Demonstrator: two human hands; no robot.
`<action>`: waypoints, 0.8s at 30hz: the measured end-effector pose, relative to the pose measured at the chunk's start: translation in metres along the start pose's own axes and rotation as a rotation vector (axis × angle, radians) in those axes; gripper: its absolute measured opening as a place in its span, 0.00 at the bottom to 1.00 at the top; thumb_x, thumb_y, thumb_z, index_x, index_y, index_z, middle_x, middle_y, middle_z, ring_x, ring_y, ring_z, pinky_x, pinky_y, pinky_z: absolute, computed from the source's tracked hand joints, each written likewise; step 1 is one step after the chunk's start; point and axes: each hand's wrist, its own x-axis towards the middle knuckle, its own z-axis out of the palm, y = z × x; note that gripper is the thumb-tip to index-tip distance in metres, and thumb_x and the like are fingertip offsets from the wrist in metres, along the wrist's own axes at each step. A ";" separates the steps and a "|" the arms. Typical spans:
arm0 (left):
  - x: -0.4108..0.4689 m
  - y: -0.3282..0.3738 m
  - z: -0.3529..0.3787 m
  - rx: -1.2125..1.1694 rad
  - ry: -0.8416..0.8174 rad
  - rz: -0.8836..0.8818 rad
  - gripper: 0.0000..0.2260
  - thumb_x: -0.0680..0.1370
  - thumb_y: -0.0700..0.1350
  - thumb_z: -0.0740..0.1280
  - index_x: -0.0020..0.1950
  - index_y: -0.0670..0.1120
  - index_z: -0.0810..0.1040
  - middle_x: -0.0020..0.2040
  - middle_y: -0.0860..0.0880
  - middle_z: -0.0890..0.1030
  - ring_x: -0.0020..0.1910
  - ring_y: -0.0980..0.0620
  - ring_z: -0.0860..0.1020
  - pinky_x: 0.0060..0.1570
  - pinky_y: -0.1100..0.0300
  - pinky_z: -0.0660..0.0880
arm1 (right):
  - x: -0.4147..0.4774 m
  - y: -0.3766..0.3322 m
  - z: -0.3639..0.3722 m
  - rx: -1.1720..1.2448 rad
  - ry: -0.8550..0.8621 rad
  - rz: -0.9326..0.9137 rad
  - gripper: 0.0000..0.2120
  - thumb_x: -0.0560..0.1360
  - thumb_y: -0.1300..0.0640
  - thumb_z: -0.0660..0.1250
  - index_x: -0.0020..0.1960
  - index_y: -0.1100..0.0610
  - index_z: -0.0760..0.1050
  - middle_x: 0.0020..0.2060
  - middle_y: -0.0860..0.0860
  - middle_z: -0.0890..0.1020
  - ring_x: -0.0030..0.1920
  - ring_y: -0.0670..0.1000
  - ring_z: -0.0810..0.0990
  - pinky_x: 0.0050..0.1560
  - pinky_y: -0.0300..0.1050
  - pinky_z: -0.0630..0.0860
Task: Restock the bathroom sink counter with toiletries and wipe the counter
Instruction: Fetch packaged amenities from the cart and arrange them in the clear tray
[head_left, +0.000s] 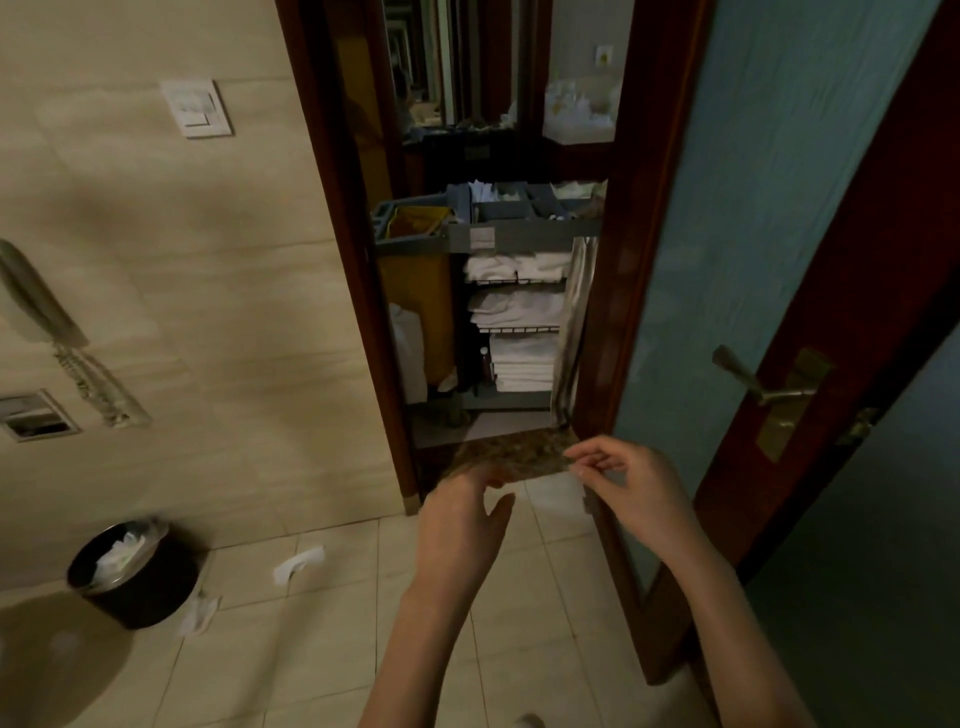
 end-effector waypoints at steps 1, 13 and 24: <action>0.016 0.000 0.002 0.007 0.010 0.005 0.11 0.77 0.48 0.67 0.59 0.52 0.79 0.56 0.55 0.81 0.54 0.55 0.79 0.50 0.64 0.72 | 0.017 0.003 -0.001 0.011 0.005 -0.010 0.10 0.72 0.59 0.72 0.46 0.44 0.80 0.38 0.42 0.83 0.42 0.39 0.80 0.45 0.36 0.76; 0.196 0.013 0.038 0.021 0.035 0.071 0.10 0.76 0.48 0.68 0.57 0.55 0.80 0.54 0.56 0.82 0.53 0.56 0.79 0.43 0.67 0.66 | 0.176 0.057 -0.025 0.106 0.099 -0.022 0.11 0.72 0.61 0.72 0.45 0.45 0.80 0.38 0.44 0.84 0.41 0.41 0.81 0.44 0.35 0.76; 0.261 -0.011 0.079 0.033 -0.061 -0.002 0.10 0.78 0.45 0.64 0.58 0.50 0.80 0.52 0.50 0.82 0.51 0.49 0.80 0.45 0.60 0.73 | 0.236 0.114 0.001 -0.016 -0.007 0.089 0.08 0.72 0.59 0.73 0.46 0.45 0.80 0.40 0.41 0.83 0.44 0.39 0.81 0.46 0.33 0.75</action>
